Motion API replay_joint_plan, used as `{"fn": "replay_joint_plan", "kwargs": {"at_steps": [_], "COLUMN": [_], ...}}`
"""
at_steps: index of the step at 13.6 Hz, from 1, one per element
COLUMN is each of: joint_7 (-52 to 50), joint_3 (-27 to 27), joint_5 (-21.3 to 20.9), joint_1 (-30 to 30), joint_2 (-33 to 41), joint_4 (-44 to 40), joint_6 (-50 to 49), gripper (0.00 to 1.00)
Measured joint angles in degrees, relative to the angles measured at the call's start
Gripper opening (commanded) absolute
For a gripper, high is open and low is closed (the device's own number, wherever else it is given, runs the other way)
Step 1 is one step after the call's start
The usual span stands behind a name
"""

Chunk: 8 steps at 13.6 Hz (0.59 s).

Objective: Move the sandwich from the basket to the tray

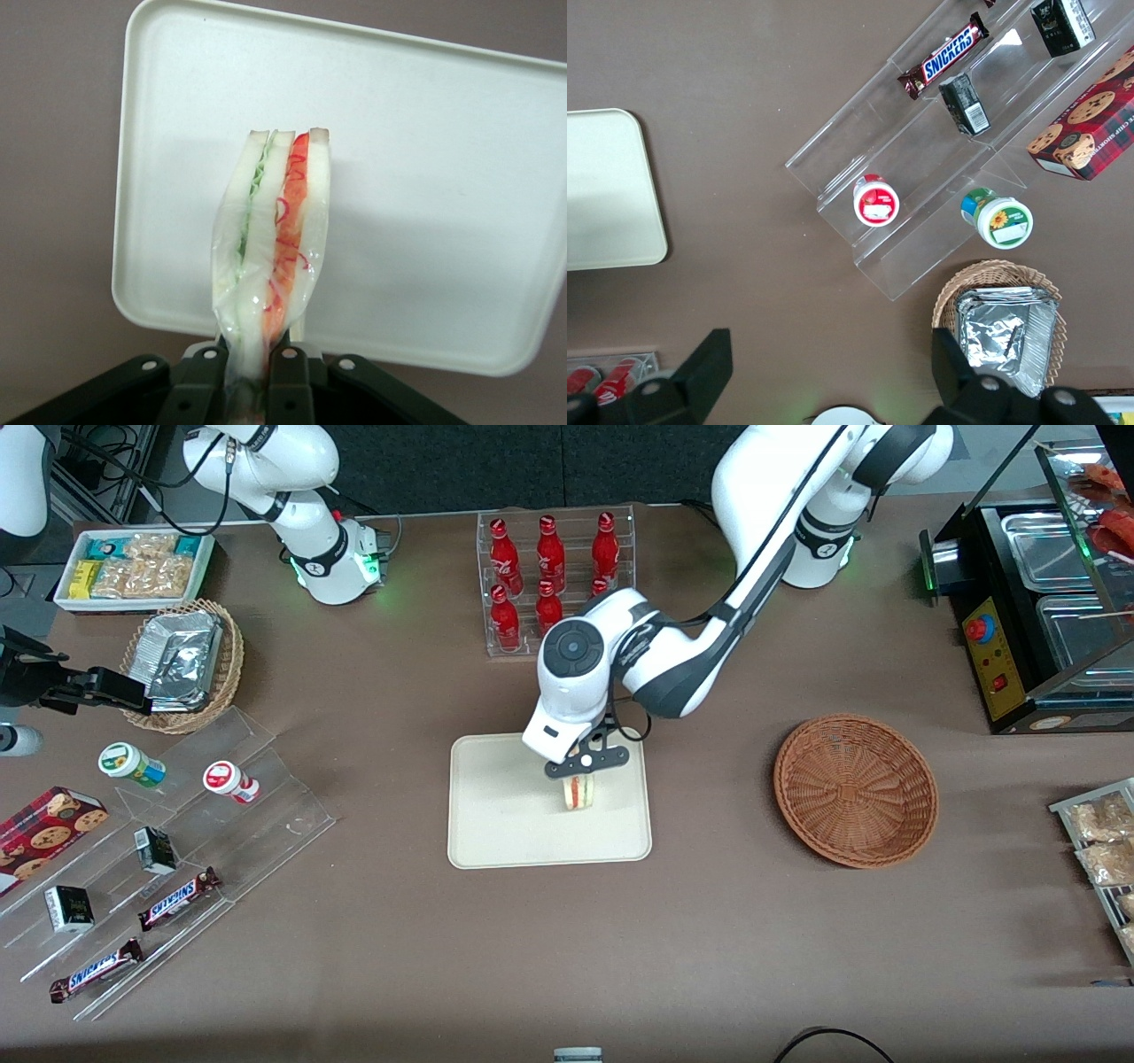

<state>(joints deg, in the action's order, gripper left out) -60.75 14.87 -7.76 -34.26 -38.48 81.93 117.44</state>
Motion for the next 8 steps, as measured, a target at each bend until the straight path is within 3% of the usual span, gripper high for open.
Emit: {"fn": "replay_joint_plan", "kwargs": {"at_steps": [5,6,7,8], "joint_7": [-0.52,-0.62,-0.63,-0.63], "joint_3": [-0.13,-0.18,-0.26,-0.4], "joint_5": [-2.13,-2.2,-2.38,-2.58], "joint_1": [-1.74,-1.94,-1.97,-1.97], "joint_2": [-4.64,-5.31,-5.83,-6.11], "joint_4": [-2.68,-3.19,-3.53,-3.66], "joint_6": [1.08,1.15,1.53,1.98], "gripper": [0.0,0.05,0.16,0.48]}}
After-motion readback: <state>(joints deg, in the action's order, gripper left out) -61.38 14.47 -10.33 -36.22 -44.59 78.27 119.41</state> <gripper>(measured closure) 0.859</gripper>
